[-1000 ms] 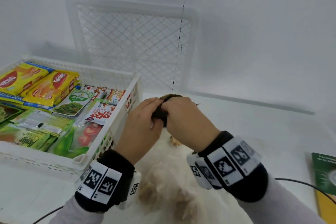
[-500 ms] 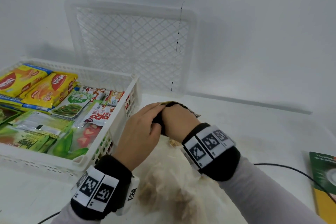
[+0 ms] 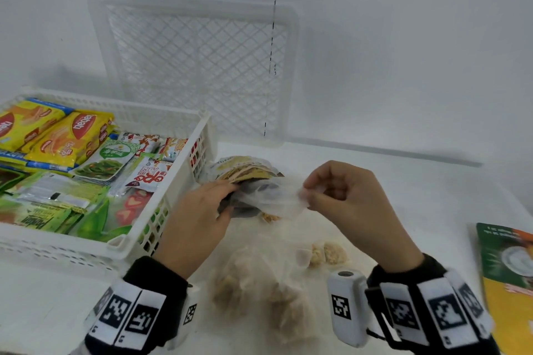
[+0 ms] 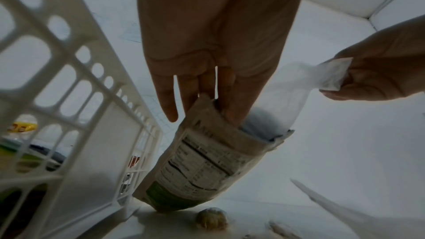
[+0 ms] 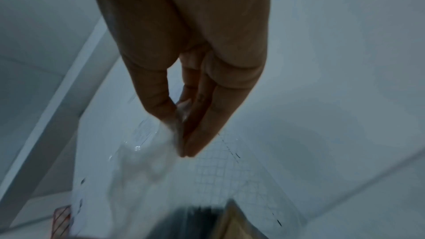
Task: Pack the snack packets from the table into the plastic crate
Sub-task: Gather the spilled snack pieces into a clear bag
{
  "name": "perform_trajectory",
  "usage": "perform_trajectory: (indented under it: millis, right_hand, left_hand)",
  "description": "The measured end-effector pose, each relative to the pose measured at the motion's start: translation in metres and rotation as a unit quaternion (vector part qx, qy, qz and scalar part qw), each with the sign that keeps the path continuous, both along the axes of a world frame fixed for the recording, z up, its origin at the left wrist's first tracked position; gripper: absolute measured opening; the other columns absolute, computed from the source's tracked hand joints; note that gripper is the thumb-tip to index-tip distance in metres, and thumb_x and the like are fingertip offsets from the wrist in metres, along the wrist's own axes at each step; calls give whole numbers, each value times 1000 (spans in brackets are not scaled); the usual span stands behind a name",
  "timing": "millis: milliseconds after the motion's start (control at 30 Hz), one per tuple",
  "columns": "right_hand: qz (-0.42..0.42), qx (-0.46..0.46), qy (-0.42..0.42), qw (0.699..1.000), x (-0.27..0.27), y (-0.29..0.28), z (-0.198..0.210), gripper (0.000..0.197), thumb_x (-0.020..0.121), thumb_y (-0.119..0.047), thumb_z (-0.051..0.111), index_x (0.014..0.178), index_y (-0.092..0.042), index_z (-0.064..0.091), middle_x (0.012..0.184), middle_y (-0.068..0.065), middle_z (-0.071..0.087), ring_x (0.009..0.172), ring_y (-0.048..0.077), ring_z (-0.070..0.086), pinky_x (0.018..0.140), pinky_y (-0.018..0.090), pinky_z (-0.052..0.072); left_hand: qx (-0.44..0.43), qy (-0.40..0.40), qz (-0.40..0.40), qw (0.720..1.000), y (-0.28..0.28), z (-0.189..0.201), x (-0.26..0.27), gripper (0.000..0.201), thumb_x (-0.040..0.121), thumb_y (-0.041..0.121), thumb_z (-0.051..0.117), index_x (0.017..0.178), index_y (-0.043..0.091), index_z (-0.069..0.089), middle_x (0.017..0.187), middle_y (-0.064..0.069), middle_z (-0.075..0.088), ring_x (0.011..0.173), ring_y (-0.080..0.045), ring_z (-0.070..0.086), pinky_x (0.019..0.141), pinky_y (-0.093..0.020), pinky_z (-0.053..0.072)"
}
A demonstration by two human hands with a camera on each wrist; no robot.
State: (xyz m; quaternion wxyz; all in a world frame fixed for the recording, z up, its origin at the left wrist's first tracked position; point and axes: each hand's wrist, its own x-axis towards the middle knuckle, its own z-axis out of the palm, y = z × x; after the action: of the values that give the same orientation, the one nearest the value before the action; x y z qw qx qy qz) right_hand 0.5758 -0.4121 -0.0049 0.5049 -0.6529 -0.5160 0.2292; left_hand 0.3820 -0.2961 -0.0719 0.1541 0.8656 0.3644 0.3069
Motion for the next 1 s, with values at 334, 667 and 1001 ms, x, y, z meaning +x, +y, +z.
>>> perform_trajectory:
  millis: [334,667,1001]
  right_hand:
    - [-46,32,290,955,20,-29,-15,12,84,9,56,82,-1,63,76,18,69,71,21,67,64,29,57]
    - [-74,-48,530,844,24,-21,-39,16,85,4,54,79,5,69,73,17,67,60,19,68,55,25,56]
    - [-107,61,276,953,8,-18,-39,23,81,1,67,100,-9,58,83,9,68,75,19,68,69,29,57]
  left_hand:
    - [-92,228,78,966,-8,-4,-20,16,86,15,55,90,18,70,102,3,65,100,-14,59,82,-24,43]
    - [-330,-260,-108,901,-25,30,20,36,85,6,64,117,23,61,112,-2,68,103,-14,66,84,-25,55]
    - [-348,-320,3,881,-21,14,34,6,82,14,69,77,11,71,73,-8,73,70,-22,71,57,-25,57]
